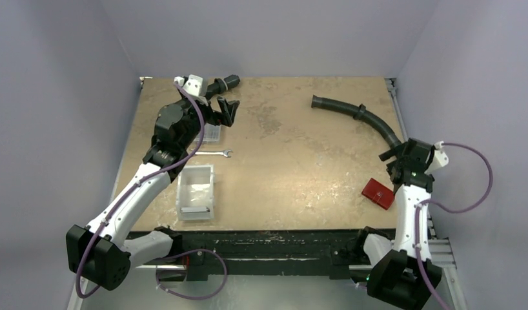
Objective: Put the credit cards into the card holder
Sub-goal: Move the card holder to the center of the board.
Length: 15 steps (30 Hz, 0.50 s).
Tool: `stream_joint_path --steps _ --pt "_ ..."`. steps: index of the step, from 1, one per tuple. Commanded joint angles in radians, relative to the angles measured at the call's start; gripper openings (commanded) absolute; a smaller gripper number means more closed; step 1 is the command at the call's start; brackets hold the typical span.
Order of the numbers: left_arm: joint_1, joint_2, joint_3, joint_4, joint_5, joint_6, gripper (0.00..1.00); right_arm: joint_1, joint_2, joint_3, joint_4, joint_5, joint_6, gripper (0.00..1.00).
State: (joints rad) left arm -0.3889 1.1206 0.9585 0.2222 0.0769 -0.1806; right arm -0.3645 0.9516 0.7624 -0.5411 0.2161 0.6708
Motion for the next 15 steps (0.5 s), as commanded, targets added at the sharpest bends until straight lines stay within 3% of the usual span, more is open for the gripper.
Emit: stream_joint_path --steps 1,6,15 --pt "-0.014 -0.023 0.042 0.03 -0.008 0.024 0.97 -0.015 -0.121 -0.087 -0.088 0.14 0.177 0.99" --pt "-0.026 -0.01 0.043 0.03 -0.008 0.024 0.97 -0.02 -0.105 -0.151 -0.076 0.186 0.242 0.99" --pt "-0.038 -0.018 0.047 0.017 -0.026 0.033 0.97 -0.024 0.095 -0.166 0.004 0.326 0.305 0.99"
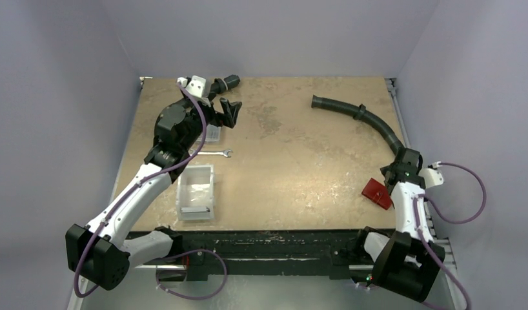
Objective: Put the credit cards into the card holder
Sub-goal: Move the card holder to the center of the board.
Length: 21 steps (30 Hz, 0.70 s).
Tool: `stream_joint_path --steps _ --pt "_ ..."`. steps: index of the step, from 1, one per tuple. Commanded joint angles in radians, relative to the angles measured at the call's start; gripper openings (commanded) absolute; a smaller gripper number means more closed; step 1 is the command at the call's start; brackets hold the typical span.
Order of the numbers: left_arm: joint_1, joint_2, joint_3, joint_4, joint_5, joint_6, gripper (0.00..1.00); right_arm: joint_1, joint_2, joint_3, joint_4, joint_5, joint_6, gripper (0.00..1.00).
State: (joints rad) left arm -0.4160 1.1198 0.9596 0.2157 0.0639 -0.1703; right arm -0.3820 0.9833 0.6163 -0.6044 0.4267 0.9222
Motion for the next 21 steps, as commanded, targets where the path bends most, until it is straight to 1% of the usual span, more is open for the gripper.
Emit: stream_joint_path --steps 1,3,4,7,9,11,12,13,15,16,17,19,21 --pt "-0.014 -0.017 0.046 0.022 -0.015 0.024 0.97 -0.007 0.098 -0.01 0.061 0.107 0.052 0.99" --pt "-0.022 -0.017 0.046 0.023 -0.016 0.027 0.97 -0.006 0.152 0.013 0.061 0.09 0.023 0.99" --pt "-0.024 -0.017 0.046 0.022 -0.017 0.028 0.97 -0.006 0.178 0.014 0.077 0.058 0.002 0.99" --pt "-0.027 -0.015 0.047 0.021 -0.021 0.029 0.98 0.003 0.241 -0.009 0.143 -0.095 -0.064 0.99" --pt "-0.028 -0.017 0.047 0.021 -0.021 0.028 0.98 0.065 0.262 -0.022 0.179 -0.152 -0.068 0.99" --pt "-0.027 -0.014 0.051 0.016 -0.015 0.026 0.98 0.211 0.281 -0.019 0.189 -0.148 -0.016 0.98" --pt "-0.027 -0.012 0.053 0.015 -0.012 0.026 0.98 0.306 0.294 -0.015 0.204 -0.156 0.007 0.97" --pt "-0.027 -0.01 0.052 0.016 -0.011 0.026 0.98 0.425 0.312 -0.004 0.225 -0.17 0.035 0.95" --pt "-0.027 -0.004 0.051 0.015 -0.011 0.026 0.98 0.578 0.365 0.021 0.277 -0.213 0.077 0.89" --pt "-0.027 -0.002 0.052 0.014 -0.012 0.026 0.98 0.646 0.396 0.045 0.301 -0.23 0.096 0.87" --pt "-0.027 -0.001 0.051 0.014 -0.013 0.026 0.98 0.721 0.441 0.082 0.3 -0.219 0.116 0.87" --pt "-0.027 0.002 0.052 0.014 -0.013 0.027 0.98 0.829 0.499 0.161 0.301 -0.218 0.104 0.89" --pt "-0.027 0.006 0.051 0.014 -0.016 0.027 0.98 0.882 0.542 0.233 0.298 -0.244 0.047 0.9"
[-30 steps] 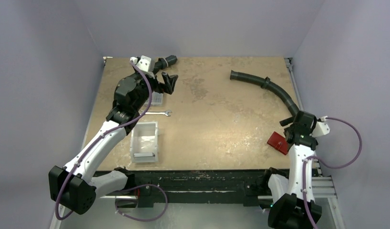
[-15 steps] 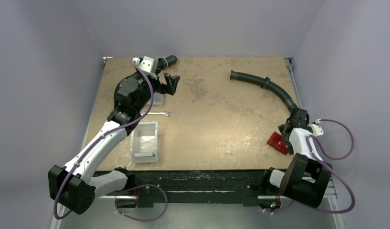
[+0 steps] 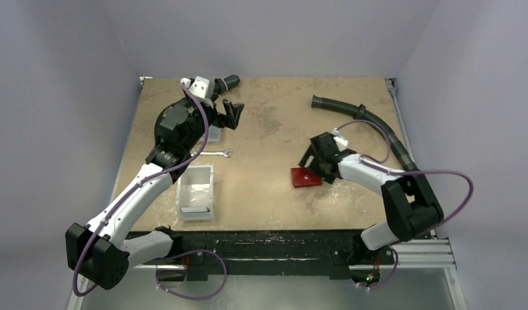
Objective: Put the credit cards into the card holder
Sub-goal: Move the card holder to the center of the board.
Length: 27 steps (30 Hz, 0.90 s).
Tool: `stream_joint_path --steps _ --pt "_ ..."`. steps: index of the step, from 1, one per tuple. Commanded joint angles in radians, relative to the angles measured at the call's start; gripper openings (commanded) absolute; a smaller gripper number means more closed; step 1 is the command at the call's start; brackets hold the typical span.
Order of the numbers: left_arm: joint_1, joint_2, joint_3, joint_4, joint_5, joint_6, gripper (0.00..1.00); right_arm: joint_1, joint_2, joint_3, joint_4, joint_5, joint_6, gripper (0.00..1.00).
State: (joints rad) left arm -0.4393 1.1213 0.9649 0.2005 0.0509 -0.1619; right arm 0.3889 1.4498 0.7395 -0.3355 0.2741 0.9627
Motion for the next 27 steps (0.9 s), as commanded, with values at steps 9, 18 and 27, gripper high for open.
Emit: stream_joint_path --steps 9,18,27 --pt "-0.004 0.046 0.056 0.018 0.012 -0.017 0.99 0.125 0.133 0.208 0.038 -0.288 -0.42 0.95" --pt "-0.006 0.233 0.186 -0.16 0.002 -0.165 0.95 0.206 0.134 0.058 0.248 -0.621 -0.304 0.68" --pt "-0.007 0.277 0.223 -0.228 0.015 -0.205 0.95 0.354 -0.027 0.028 0.275 -0.524 -0.2 0.83"
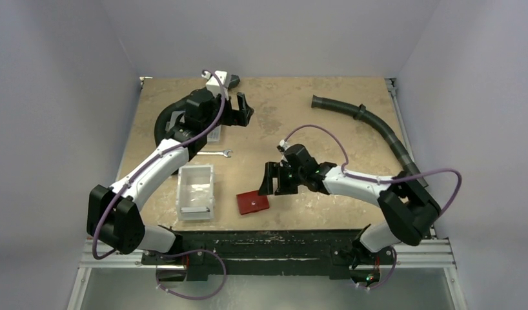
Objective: Put the credit cards into the card holder
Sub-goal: Move the card holder to the center of the board.
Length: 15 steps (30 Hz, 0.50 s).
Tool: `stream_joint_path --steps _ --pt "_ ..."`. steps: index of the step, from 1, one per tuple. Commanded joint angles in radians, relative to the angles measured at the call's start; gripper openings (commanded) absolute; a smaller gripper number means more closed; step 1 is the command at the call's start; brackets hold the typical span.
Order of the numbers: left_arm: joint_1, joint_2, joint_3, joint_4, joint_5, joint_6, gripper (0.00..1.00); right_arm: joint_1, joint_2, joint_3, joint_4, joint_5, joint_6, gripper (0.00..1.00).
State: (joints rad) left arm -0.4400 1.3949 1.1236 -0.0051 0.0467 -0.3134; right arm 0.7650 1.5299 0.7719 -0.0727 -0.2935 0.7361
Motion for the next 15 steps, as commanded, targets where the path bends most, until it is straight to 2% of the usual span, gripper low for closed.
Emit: stream_joint_path --steps 1,2,4,5,7,9,12,15 --pt "-0.006 0.01 0.069 -0.049 0.047 -0.081 0.93 -0.024 -0.106 0.027 -0.074 0.115 -0.038 0.86" --pt "-0.006 0.011 0.054 -0.069 0.083 -0.124 0.91 -0.031 -0.099 0.059 -0.13 0.178 -0.114 0.88" --pt "-0.005 -0.01 -0.017 -0.082 0.164 -0.2 0.86 -0.062 -0.087 0.066 -0.138 0.181 -0.203 0.88" --pt "-0.004 -0.028 -0.064 -0.074 0.222 -0.256 0.84 -0.112 -0.079 0.061 -0.115 0.123 -0.252 0.85" --pt "-0.005 -0.068 -0.149 -0.073 0.338 -0.316 0.78 -0.198 -0.062 0.045 -0.027 -0.09 -0.296 0.77" --pt "-0.01 -0.119 -0.212 -0.109 0.414 -0.342 0.68 -0.234 -0.025 0.058 0.033 -0.245 -0.316 0.69" --pt "-0.056 -0.201 -0.255 -0.273 0.39 -0.316 0.65 -0.235 0.04 0.099 0.053 -0.328 -0.328 0.62" --pt "-0.161 -0.272 -0.321 -0.369 0.291 -0.349 0.55 -0.234 0.084 0.101 0.11 -0.39 -0.307 0.61"
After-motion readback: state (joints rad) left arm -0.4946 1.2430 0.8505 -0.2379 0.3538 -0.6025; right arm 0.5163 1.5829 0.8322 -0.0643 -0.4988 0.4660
